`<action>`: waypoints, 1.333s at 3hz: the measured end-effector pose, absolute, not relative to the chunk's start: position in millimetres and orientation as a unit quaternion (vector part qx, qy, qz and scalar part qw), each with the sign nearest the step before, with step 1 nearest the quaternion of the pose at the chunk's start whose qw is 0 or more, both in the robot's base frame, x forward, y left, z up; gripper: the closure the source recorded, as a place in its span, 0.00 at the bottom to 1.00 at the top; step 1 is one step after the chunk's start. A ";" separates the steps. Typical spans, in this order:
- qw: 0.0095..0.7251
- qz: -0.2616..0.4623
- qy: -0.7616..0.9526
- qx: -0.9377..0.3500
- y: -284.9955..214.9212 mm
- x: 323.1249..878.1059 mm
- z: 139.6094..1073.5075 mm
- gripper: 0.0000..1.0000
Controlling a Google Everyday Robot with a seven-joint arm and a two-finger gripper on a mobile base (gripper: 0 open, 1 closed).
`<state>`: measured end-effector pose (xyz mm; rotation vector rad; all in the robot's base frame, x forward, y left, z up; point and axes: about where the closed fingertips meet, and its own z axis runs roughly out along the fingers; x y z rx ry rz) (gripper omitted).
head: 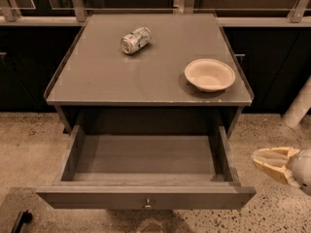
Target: Open top drawer
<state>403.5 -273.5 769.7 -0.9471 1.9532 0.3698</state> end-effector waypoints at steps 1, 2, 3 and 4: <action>0.453 0.150 0.791 -0.384 -273.5 403.5 769.7 0.34; 0.453 0.150 0.791 -0.384 -273.5 403.5 769.7 0.11; 0.453 0.150 0.791 -0.384 -273.5 403.5 769.7 0.00; 0.453 0.150 0.791 -0.384 -273.5 403.5 769.7 0.00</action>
Offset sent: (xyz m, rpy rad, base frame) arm 0.0000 0.0000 0.0000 0.0000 0.0000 0.0000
